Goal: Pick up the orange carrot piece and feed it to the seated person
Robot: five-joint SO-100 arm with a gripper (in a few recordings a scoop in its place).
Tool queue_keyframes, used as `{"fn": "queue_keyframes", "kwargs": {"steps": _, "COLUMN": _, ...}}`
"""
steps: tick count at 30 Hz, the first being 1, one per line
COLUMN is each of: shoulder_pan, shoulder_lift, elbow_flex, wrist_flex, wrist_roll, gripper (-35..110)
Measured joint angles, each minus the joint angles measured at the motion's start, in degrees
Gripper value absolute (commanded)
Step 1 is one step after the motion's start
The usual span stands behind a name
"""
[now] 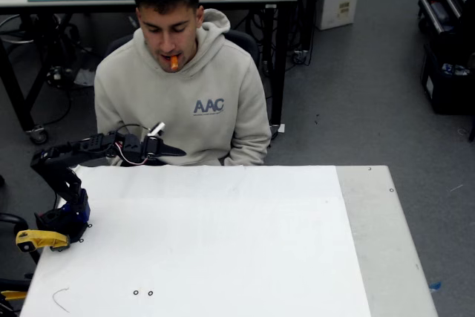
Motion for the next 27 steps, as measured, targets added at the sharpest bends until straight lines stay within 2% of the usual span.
{"fn": "queue_keyframes", "kwargs": {"steps": 10, "shoulder_pan": -5.4, "shoulder_lift": 22.1, "elbow_flex": 18.3, "wrist_flex": 0.0, "wrist_roll": 25.1, "gripper": -2}}
{"fn": "queue_keyframes", "kwargs": {"steps": 14, "shoulder_pan": -8.5, "shoulder_lift": 28.7, "elbow_flex": 25.4, "wrist_flex": 0.0, "wrist_roll": 31.6, "gripper": -2}}
{"fn": "queue_keyframes", "kwargs": {"steps": 21, "shoulder_pan": -14.1, "shoulder_lift": 38.3, "elbow_flex": 37.6, "wrist_flex": 1.1, "wrist_roll": 34.3, "gripper": -2}}
{"fn": "queue_keyframes", "kwargs": {"steps": 27, "shoulder_pan": -18.7, "shoulder_lift": 44.9, "elbow_flex": 42.8, "wrist_flex": 9.0, "wrist_roll": 35.4, "gripper": -2}}
